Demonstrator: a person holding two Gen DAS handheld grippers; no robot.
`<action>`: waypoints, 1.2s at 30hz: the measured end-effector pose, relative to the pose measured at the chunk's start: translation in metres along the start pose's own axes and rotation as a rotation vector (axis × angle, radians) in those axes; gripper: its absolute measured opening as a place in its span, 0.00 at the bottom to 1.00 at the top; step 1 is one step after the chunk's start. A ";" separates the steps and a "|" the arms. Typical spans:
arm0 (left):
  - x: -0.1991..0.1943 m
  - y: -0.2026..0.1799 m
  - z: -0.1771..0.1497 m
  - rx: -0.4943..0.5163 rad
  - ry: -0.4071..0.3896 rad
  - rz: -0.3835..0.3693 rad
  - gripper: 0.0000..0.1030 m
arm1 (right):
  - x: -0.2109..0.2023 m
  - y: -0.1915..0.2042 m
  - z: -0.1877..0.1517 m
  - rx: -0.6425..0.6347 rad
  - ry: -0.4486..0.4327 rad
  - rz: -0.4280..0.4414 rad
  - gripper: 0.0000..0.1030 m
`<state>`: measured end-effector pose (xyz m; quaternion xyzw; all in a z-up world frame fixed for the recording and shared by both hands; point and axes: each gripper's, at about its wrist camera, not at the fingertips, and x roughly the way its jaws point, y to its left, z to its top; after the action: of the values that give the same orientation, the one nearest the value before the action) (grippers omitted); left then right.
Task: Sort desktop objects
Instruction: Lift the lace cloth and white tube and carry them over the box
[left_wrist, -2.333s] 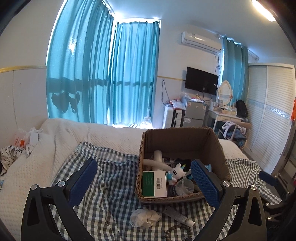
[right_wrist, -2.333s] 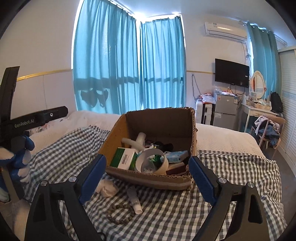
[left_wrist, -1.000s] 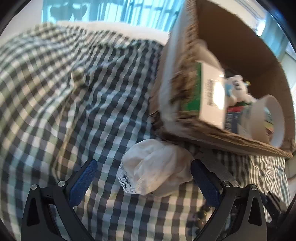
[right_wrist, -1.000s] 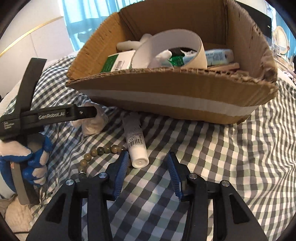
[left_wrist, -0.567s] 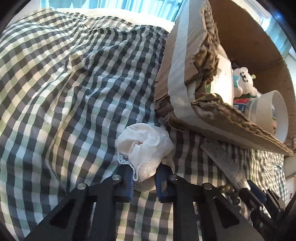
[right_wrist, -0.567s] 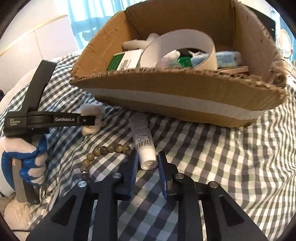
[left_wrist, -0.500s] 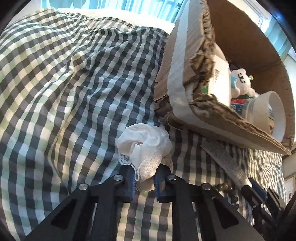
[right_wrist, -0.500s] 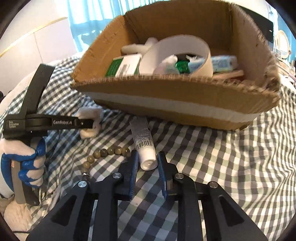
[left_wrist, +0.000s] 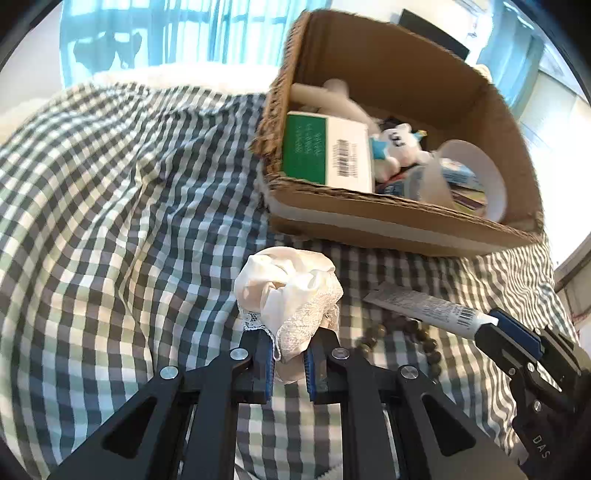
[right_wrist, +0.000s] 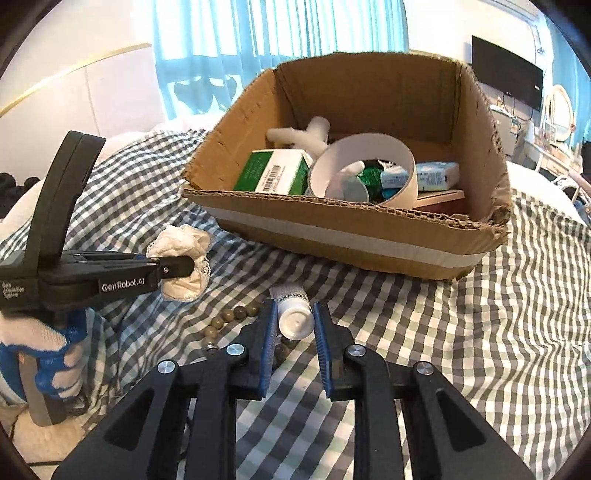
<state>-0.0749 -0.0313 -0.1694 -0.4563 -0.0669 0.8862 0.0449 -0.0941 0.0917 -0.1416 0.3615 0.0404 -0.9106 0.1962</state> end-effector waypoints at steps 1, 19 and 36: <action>-0.006 -0.004 -0.001 0.012 -0.011 0.000 0.12 | -0.003 0.002 0.000 -0.001 -0.006 -0.003 0.18; -0.067 -0.026 0.019 0.147 -0.219 -0.028 0.12 | -0.078 0.007 0.005 -0.009 -0.195 -0.104 0.18; -0.129 -0.036 0.052 0.171 -0.403 -0.029 0.12 | -0.180 -0.001 0.054 -0.056 -0.496 -0.164 0.18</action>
<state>-0.0415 -0.0180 -0.0302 -0.2636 -0.0054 0.9611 0.0819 -0.0100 0.1396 0.0193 0.1169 0.0453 -0.9828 0.1355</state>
